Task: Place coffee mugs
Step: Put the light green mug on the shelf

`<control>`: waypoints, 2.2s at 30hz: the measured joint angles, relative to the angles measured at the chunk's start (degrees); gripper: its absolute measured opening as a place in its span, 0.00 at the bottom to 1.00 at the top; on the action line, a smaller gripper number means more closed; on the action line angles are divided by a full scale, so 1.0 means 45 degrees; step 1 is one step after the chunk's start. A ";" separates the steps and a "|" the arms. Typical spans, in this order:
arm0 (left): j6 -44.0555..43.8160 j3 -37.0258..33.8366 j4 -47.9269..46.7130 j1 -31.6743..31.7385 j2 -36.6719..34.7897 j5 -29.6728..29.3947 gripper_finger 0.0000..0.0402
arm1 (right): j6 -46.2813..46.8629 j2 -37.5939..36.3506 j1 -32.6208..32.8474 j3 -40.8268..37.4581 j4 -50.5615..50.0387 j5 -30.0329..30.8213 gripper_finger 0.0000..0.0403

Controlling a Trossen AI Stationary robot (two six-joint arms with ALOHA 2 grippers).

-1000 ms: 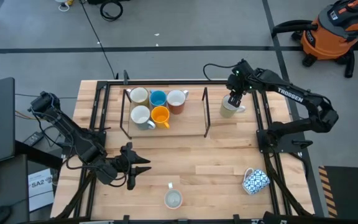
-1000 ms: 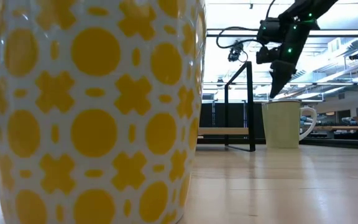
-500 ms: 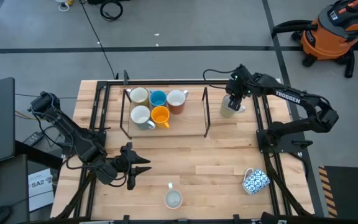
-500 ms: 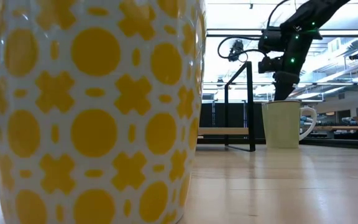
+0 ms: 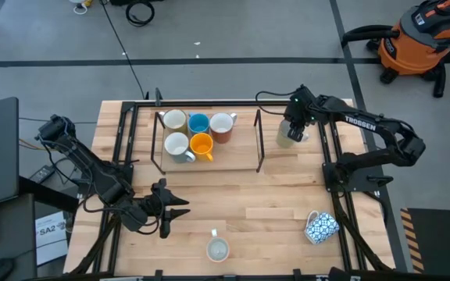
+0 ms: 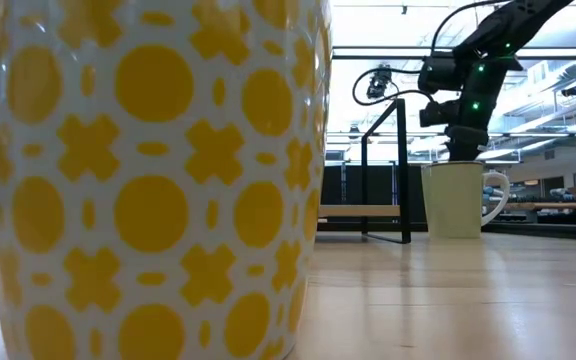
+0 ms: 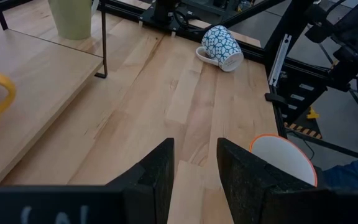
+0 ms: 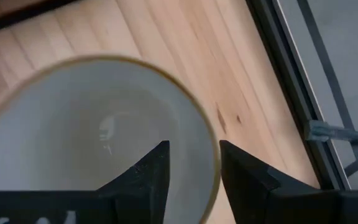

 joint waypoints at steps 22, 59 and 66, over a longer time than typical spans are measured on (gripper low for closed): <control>-0.0029 0.0000 0.0005 0.0095 0.0000 -0.0008 0.32 | 0.2402 -0.0649 0.0209 -0.0035 -0.0801 -0.0322 0.08; 0.0000 0.0000 -0.0005 0.0534 0.0000 -0.0003 0.32 | 1.5469 -0.1923 0.8284 0.7247 -0.9102 -0.2106 0.08; 0.0000 0.0000 -0.0005 0.0534 0.0000 -0.0003 0.32 | 1.6736 -0.0943 1.0205 0.7693 -0.7139 -0.2292 0.08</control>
